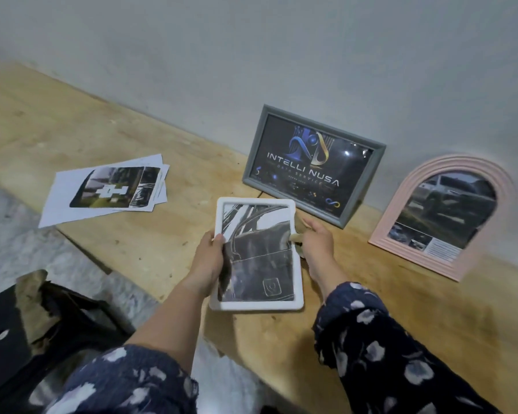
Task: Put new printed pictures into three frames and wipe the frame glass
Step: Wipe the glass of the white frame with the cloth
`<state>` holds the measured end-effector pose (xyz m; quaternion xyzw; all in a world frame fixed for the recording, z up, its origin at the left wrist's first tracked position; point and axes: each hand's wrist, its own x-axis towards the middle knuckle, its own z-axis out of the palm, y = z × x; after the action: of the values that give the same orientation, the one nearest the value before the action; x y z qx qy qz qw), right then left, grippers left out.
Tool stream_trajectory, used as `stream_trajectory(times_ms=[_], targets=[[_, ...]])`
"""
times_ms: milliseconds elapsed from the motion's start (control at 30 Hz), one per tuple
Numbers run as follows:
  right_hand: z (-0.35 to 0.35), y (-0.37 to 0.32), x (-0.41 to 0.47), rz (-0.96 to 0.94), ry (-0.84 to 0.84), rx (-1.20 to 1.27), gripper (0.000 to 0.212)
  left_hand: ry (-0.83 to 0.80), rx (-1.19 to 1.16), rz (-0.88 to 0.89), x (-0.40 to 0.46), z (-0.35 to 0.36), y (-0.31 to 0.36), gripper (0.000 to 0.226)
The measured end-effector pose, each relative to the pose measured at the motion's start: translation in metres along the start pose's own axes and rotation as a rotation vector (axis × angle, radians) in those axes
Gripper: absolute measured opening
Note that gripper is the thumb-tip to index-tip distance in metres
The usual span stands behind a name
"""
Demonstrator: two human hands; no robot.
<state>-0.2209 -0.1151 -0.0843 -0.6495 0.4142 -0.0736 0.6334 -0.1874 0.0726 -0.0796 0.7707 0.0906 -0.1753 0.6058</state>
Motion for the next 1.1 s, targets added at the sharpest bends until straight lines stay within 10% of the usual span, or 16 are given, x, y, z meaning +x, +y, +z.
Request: stream_trajectory(times_ms=[500, 767, 1100], targets=[[0.1, -0.029, 0.01, -0.037, -0.316, -0.328, 0.038, 0.447, -0.196, 0.335, 0.056, -0.108, 0.098, 0.026], [0.175, -0.093, 0.054, -0.094, -0.213, -0.349, 0.015, 0.388, -0.257, 0.336, 0.13, -0.154, 0.113, 0.017], [0.235, -0.127, 0.085, -0.074, -0.281, -0.166, 0.038, 0.242, -0.206, 0.26, 0.197, -0.165, 0.118, 0.016]])
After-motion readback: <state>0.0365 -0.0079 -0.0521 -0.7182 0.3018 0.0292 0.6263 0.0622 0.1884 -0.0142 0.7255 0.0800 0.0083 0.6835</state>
